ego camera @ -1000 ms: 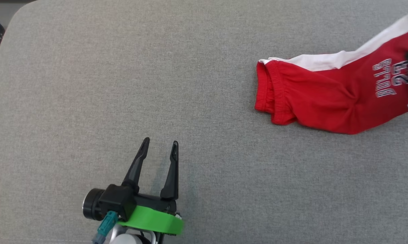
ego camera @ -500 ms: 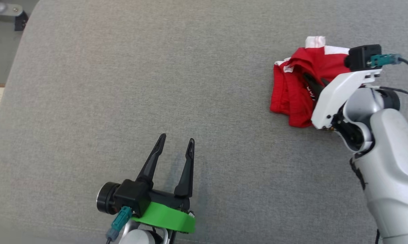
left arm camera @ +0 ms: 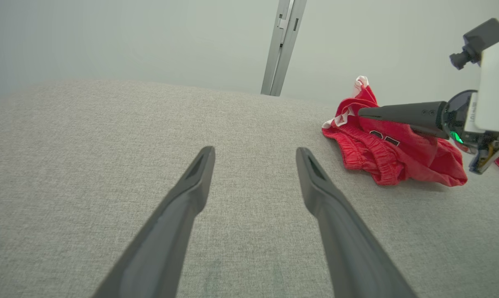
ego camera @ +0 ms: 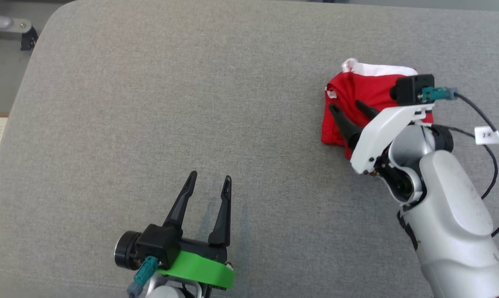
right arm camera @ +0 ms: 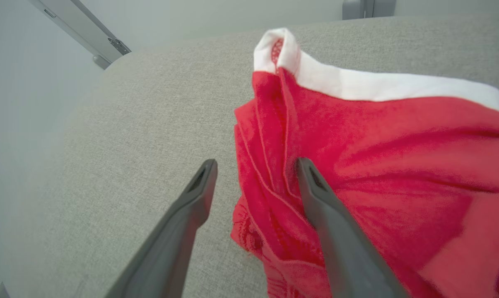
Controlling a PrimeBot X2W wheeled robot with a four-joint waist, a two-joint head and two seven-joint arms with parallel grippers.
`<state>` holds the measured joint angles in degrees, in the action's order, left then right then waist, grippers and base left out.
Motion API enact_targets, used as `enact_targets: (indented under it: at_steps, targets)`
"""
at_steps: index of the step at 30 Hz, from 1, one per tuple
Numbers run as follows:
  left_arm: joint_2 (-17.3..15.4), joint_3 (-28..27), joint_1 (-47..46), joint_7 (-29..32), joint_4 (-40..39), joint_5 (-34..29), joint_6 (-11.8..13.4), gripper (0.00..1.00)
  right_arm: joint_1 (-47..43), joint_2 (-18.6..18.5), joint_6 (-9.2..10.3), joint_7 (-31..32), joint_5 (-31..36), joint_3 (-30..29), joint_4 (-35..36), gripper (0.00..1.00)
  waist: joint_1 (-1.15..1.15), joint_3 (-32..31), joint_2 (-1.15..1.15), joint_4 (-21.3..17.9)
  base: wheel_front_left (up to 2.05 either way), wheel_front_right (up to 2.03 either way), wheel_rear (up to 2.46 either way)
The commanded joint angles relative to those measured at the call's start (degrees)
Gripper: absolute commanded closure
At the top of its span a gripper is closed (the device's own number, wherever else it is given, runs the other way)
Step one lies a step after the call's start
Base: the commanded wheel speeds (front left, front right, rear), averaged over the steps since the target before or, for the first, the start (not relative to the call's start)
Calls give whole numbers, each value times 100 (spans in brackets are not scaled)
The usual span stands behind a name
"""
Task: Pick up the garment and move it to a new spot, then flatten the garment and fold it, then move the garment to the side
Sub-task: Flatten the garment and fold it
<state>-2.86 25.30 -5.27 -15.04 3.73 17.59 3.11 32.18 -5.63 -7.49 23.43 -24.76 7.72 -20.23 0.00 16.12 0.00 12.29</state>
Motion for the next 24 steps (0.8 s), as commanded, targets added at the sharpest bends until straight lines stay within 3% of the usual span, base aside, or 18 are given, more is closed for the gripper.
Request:
enact_targets:
  at_steps: [1,5,12,18,23,24]
  targets:
    - [-14,-48,91,-17,19,0,23,0,-161,8,1,-92,-93,36,157,0,0,-123,0,-104,0,0,0]
    - [-14,-167,229,-17,43,-48,17,0,-603,-93,1,-434,-241,95,776,0,0,-336,0,-273,0,0,0]
    - [-14,-499,579,-17,11,-172,-12,0,-1622,-539,0,-1733,176,-165,1577,0,0,-790,0,-651,0,0,0]
    - [-14,-692,879,-17,-120,-267,-60,0,-2409,-711,0,-2694,367,-686,1418,0,0,-1102,0,-941,0,0,0]
    - [-14,-745,1012,-16,-196,-285,-88,0,-2626,-739,1,-3018,493,-1002,1035,0,0,-1180,0,-1034,0,0,0]
    - [-14,-747,1019,-17,-214,-288,-94,0,-2615,-756,1,-3016,475,-1016,964,17,0,-1177,0,-1040,0,0,0]
